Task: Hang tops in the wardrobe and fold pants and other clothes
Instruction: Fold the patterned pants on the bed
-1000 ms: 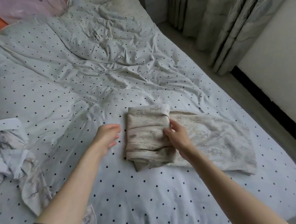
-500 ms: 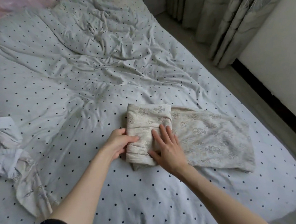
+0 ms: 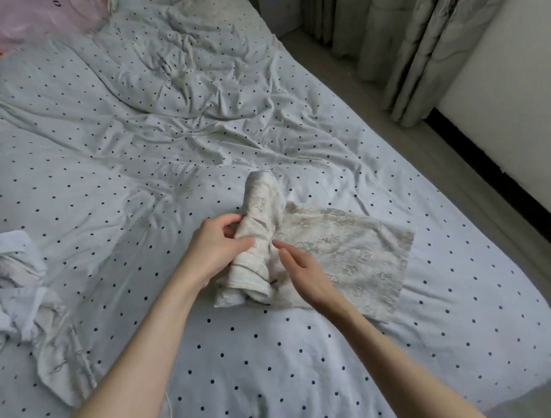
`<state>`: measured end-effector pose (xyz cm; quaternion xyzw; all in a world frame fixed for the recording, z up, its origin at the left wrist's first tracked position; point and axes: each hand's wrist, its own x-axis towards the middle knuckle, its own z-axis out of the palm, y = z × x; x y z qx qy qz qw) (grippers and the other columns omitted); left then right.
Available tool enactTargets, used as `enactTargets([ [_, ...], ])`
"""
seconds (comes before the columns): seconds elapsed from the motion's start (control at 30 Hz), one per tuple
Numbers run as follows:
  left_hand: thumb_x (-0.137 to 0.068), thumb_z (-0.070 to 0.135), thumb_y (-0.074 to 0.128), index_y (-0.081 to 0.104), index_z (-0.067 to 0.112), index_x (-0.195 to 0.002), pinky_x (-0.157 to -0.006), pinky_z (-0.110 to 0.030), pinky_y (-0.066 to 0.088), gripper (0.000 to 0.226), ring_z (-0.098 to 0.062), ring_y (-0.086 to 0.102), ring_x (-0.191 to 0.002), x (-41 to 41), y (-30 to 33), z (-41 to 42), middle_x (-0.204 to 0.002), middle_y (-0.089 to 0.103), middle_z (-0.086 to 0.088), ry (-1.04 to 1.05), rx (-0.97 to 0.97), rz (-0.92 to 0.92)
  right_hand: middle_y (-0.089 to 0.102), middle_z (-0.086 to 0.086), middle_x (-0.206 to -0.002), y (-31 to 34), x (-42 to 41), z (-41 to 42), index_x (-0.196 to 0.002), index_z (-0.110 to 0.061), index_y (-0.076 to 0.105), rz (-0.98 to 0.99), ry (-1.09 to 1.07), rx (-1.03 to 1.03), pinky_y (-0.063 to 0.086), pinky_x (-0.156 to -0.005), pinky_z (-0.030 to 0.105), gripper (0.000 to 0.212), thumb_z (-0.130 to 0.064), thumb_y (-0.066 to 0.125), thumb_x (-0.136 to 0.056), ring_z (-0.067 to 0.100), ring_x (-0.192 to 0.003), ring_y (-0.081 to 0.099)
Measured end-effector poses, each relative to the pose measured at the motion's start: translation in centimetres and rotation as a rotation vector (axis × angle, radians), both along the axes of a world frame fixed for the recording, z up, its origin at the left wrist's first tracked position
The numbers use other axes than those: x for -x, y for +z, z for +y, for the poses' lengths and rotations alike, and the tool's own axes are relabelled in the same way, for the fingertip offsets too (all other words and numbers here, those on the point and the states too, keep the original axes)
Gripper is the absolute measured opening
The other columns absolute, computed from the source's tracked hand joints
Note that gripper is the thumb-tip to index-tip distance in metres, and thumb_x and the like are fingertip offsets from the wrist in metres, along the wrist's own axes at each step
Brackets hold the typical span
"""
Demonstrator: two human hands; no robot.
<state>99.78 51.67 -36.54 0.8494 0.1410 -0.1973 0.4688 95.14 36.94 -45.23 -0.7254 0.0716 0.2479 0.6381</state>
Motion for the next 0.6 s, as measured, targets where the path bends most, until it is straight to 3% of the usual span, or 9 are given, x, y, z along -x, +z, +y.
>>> enactTargets([
  [0.07, -0.078, 0.011, 0.074, 0.060, 0.034, -0.099, -0.074, -0.021, 0.051, 0.033, -0.006, 0.063, -0.082, 0.5, -1.1, -2.3, -0.089, 0.066, 0.006, -0.063, 0.094, 0.059, 0.051, -0.004, -0.137, 0.3, 0.9, -2.8, -0.132, -0.021, 0.051, 0.090, -0.139, -0.068, 0.038, -0.103, 0.027, 0.036, -0.033, 0.037, -0.101, 0.010, -0.122, 0.051],
  [0.13, -0.083, 0.013, 0.070, 0.059, 0.028, -0.112, -0.067, -0.020, 0.055, 0.034, -0.006, 0.062, -0.082, 1.0, -2.2, -4.4, -0.095, 0.064, 0.001, -0.107, 0.242, 0.230, 0.057, -0.005, -0.126, 0.7, 1.4, -5.4, -0.123, -0.026, 0.054, 0.188, -0.310, -0.206, 0.050, -0.092, 0.034, 0.033, -0.041, 0.035, -0.100, 0.012, -0.110, 0.059],
  [0.2, -0.088, 0.011, 0.064, 0.061, 0.019, -0.118, -0.073, -0.032, 0.058, 0.031, -0.015, 0.064, -0.079, 1.5, -3.8, -5.3, -0.094, 0.065, -0.004, -0.131, 0.211, 0.237, 0.060, -0.006, -0.122, 1.0, 1.4, -7.5, -0.117, -0.027, 0.057, 0.219, -0.432, -0.257, 0.051, -0.089, 0.035, 0.032, -0.044, 0.037, -0.099, 0.013, -0.108, 0.060],
  [0.27, -0.090, 0.011, 0.059, 0.065, 0.016, -0.113, -0.086, -0.041, 0.054, 0.024, -0.022, 0.065, -0.085, 1.7, -5.3, -4.9, -0.095, 0.067, -0.006, -0.021, 0.044, 0.039, 0.052, -0.003, -0.135, 0.5, 1.4, -8.6, -0.132, -0.024, 0.050, 0.214, -0.420, -0.117, 0.042, -0.103, 0.040, 0.039, -0.041, 0.042, -0.098, 0.015, -0.122, 0.052],
  [0.33, -0.092, 0.012, 0.055, 0.065, 0.016, -0.111, -0.091, -0.040, 0.051, 0.022, -0.021, 0.062, -0.094, 1.7, -6.5, -3.7, -0.104, 0.067, -0.006, 0.137, -0.073, -0.071, 0.038, 0.000, -0.148, -0.4, 1.5, -9.0, -0.145, -0.019, 0.035, 0.196, -0.294, 0.104, 0.030, -0.113, 0.040, 0.051, -0.035, 0.045, -0.098, 0.017, -0.133, 0.039],
  [0.43, -0.092, 0.022, 0.058, 0.058, 0.010, -0.122, -0.093, -0.041, 0.050, 0.032, -0.024, 0.059, -0.107, 1.7, -8.3, -2.3, -0.118, 0.062, -0.011, 0.150, -0.057, 0.139, 0.031, 0.004, -0.151, -1.6, 1.9, -8.2, -0.147, -0.014, 0.028, 0.128, -0.132, 0.300, 0.023, -0.114, 0.031, 0.056, -0.027, 0.048, -0.096, 0.018, -0.137, 0.031],
  [0.5, -0.088, 0.032, 0.063, 0.058, 0.007, -0.121, -0.092, -0.041, 0.051, 0.041, -0.026, 0.061, -0.107, 2.0, -9.1, -2.5, -0.114, 0.065, -0.010, 0.107, 0.042, 0.319, 0.033, 0.004, -0.148, -2.1, 2.3, -7.5, -0.146, -0.012, 0.029, 0.085, -0.108, 0.345, 0.023, -0.108, 0.022, 0.057, -0.023, 0.051, -0.094, 0.018, -0.135, 0.031],
  [0.6, -0.080, 0.028, 0.073, 0.061, 0.011, -0.106, -0.077, -0.029, 0.054, 0.034, -0.016, 0.067, -0.089, 1.9, -10.0, -3.4, -0.100, 0.069, -0.004, 0.092, 0.137, 0.334, 0.022, 0.003, -0.155, -2.8, 2.6, -7.1, -0.150, -0.013, 0.021, 0.112, -0.080, 0.328, 0.019, -0.116, 0.034, 0.064, -0.024, 0.051, -0.095, 0.017, -0.142, 0.021],
])
